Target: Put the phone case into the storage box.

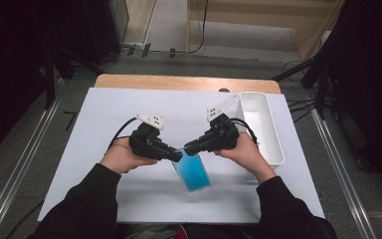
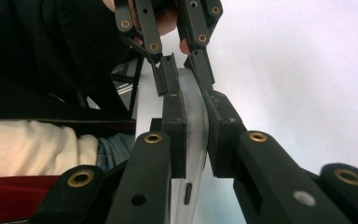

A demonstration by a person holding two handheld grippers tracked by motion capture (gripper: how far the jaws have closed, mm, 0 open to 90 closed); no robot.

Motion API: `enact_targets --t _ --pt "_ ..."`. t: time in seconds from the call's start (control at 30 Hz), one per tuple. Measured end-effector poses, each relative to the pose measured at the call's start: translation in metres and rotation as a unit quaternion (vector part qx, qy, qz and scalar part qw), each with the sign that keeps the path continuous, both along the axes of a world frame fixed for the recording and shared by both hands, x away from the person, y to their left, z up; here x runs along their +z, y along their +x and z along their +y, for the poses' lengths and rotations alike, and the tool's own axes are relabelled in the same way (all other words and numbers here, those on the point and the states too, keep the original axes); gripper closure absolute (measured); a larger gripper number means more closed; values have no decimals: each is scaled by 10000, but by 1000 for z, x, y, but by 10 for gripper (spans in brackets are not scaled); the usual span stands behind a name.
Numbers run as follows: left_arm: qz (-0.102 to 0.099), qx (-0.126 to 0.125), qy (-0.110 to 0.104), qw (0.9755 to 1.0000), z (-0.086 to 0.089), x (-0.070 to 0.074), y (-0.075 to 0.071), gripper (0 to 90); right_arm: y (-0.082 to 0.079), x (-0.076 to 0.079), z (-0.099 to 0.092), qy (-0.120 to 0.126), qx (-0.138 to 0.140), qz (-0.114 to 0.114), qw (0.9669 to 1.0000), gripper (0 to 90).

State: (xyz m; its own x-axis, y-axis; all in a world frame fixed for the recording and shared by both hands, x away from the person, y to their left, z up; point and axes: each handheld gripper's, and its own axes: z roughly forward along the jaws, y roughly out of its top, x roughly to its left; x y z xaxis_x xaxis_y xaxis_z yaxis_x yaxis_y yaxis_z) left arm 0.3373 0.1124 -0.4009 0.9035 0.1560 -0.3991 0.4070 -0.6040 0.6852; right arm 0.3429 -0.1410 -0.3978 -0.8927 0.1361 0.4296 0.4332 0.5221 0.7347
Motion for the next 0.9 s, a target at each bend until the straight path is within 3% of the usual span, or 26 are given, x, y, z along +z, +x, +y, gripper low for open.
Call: enact_targets --t 0.47,0.8,0.9 --pt "-50 -41 3 10000 -1 4 -2 796 -2 2 -3 16 1 45 10000 755" --pt "-82 69 80 9999 1 3 -1 797 -5 5 -11 104 -376 -187 9991 563" --pt "-110 136 82 9998 2 3 -1 796 -8 5 -14 151 -554 -395 9976 486"
